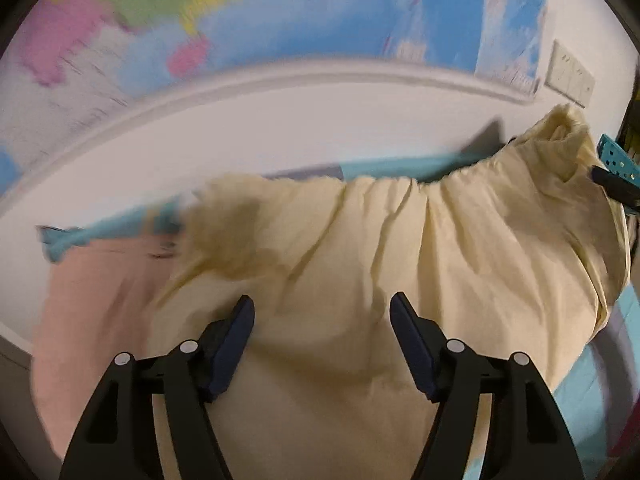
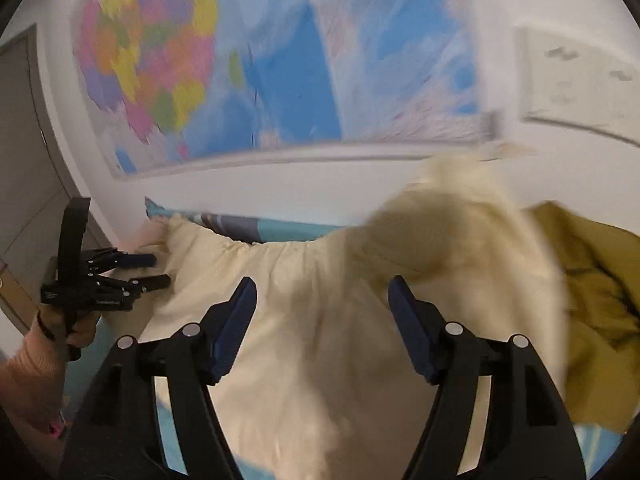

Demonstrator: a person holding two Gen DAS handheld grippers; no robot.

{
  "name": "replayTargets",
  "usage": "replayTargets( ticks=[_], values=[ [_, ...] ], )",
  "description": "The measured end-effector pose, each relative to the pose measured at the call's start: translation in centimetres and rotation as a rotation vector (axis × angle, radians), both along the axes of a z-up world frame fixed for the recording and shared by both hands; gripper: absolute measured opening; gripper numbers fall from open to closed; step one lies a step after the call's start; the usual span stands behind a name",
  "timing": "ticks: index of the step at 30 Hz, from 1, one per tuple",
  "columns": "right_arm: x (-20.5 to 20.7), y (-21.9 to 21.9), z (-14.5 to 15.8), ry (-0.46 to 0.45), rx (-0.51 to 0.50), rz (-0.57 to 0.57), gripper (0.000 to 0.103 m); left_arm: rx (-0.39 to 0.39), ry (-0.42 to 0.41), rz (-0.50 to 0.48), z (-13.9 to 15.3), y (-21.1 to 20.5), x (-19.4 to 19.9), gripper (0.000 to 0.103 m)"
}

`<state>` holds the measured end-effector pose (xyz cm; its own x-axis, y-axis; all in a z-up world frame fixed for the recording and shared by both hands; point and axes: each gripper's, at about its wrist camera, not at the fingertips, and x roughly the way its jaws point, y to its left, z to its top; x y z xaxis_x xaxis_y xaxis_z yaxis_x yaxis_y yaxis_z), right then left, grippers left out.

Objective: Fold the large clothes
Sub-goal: 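Fold the held shirt over onto the bed with both grippers and release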

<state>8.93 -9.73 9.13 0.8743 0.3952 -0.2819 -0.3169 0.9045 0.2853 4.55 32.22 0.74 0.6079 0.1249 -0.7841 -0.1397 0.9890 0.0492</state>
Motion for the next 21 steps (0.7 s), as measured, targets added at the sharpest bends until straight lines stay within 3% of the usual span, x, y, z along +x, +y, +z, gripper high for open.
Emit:
replayTargets(
  ticks=[1,3,7,11,16,21],
  values=[
    [-0.9,-0.7,-0.1,-0.008,0.014,-0.011,0.072,0.040,-0.043,0.010,0.8,-0.4,-1.4,0.076],
    [-3.0,-2.8,-0.9,-0.012,0.042,-0.052,0.077,0.082,-0.084,0.015,1.6,-0.8,-3.3,0.078],
    [-5.5,-5.1,-3.9,0.029,0.064,-0.132,0.089,0.112,-0.115,0.056,2.3,-1.0,-6.1,0.080],
    [-6.7,-6.9,-7.1,0.072,0.114,-0.149,0.094,0.153,-0.099,0.096,1.5,-0.6,-8.1,0.083],
    [-5.8,-7.1,-11.2,0.160,0.131,-0.107,0.097,0.102,-0.060,0.105,0.1,-0.1,-9.2,0.084],
    [-3.5,-5.6,-12.9,0.181,0.136,-0.067,0.097,0.053,-0.038,0.112,-1.7,0.5,-9.3,0.089]
  ],
)
